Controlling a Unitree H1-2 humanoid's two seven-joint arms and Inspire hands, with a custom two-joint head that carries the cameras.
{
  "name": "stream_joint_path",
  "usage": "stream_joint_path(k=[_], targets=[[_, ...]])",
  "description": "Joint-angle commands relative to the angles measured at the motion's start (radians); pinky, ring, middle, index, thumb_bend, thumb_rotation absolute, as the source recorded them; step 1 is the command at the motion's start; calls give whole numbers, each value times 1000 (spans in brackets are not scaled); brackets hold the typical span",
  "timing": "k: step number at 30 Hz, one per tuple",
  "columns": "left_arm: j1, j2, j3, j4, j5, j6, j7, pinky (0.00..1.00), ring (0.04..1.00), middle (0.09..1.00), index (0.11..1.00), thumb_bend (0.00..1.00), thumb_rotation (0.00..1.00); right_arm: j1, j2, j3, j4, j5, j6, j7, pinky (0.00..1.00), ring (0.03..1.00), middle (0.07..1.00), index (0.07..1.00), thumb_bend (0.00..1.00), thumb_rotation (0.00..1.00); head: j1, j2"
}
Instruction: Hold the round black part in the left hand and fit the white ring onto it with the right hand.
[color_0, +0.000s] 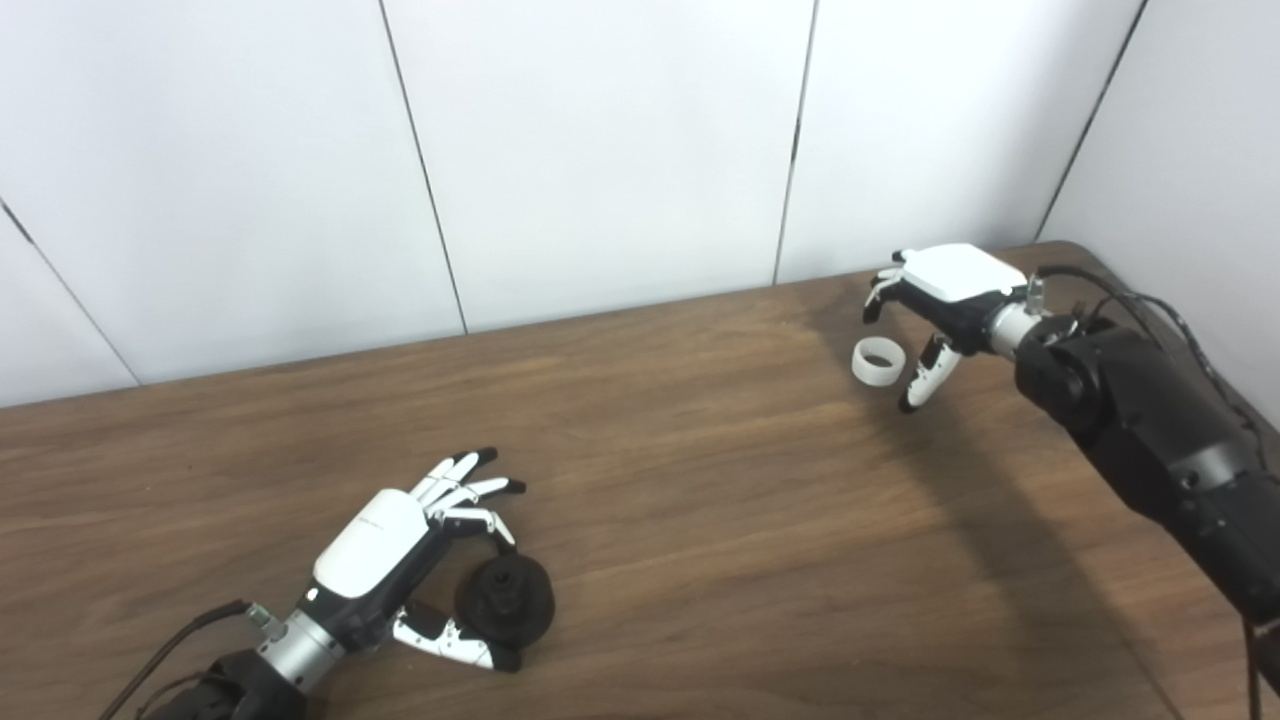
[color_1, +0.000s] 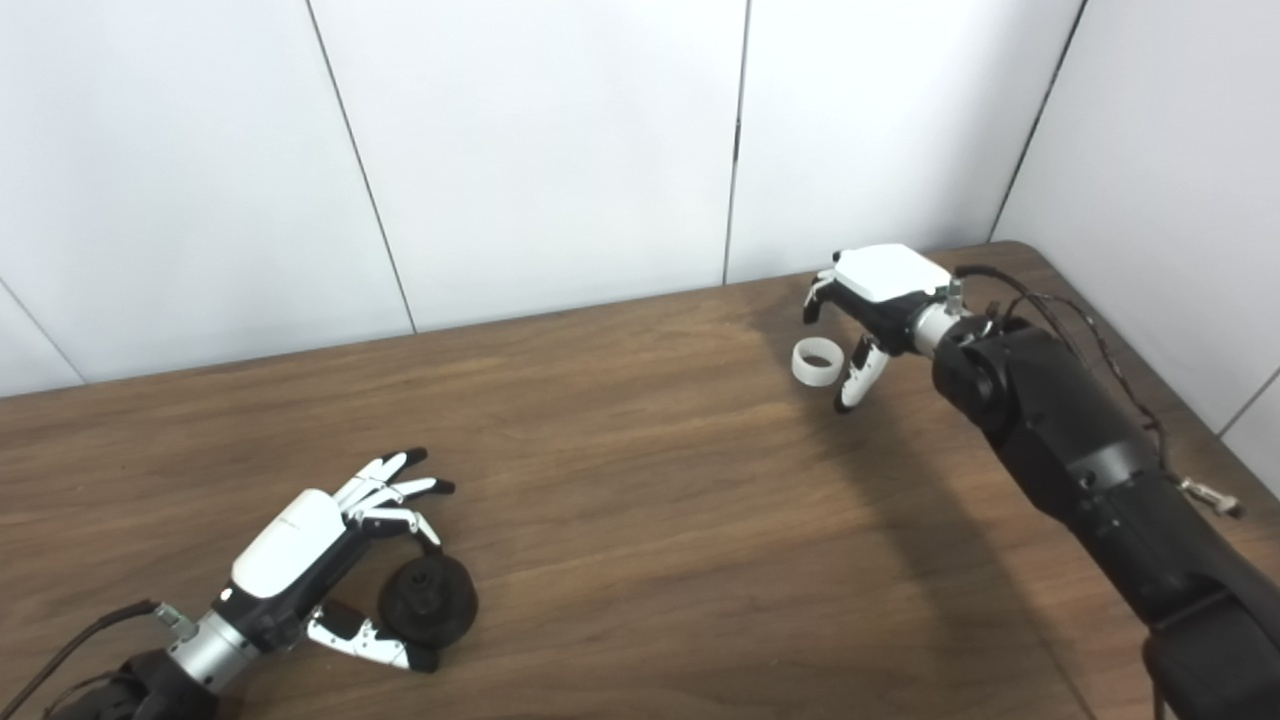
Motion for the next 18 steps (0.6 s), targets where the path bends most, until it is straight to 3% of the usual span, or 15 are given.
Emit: stream_joint_path(k=[1,18], targets=[[43,28,-18,15,30,13,-47,1000,1000,867,481,525,59,-55,-22,-8,-12,-6,-13,-26,856,1000,901,729,905,206,1,-1],[59,35,-6,-18,24,13,-57,1000,1000,868,481,525,60,-77,-13,22,6,-12,-4,5,905,1000,905,725,873,229,1,18]])
